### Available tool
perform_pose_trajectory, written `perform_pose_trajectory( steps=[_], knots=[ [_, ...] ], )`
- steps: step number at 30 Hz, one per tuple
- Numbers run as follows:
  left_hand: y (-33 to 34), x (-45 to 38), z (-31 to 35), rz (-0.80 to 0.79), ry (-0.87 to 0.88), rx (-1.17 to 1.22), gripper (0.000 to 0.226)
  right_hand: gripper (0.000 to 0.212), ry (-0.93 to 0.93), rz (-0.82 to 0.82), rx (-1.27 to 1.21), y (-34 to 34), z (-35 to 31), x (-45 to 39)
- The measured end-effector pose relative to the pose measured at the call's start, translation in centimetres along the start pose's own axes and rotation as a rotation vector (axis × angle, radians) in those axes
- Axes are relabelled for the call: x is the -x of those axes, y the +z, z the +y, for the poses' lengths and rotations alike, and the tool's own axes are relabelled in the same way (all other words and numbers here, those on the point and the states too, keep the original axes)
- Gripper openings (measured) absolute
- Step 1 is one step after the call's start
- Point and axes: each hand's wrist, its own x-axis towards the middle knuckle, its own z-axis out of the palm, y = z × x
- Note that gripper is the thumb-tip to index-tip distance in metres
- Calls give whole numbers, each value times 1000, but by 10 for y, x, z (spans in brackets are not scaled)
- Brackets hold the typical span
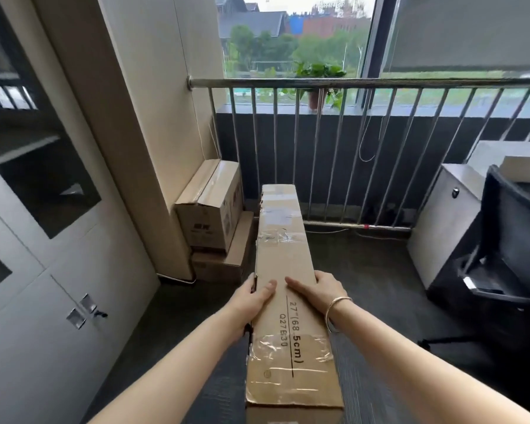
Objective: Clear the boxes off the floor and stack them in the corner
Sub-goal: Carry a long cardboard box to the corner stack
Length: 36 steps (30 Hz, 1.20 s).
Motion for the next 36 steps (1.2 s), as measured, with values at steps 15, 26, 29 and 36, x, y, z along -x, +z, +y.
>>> perform_pose_trajectory(
  steps=[15, 26, 29, 36],
  knots=[
    [-113, -305, 96, -61, -67, 43, 19, 74, 107, 9, -16, 51, -89, -311],
    [-167, -560, 102, 14, -124, 106, 21, 70, 156, -37, 10, 103, -87, -575],
    [-183, -622, 89, 11, -114, 90, 25, 58, 146, -44, -8, 125, -75, -635],
    [-212, -739, 36, -20, -141, 44, 37, 46, 139, 2, 4, 178, -29, -739]
  ],
)
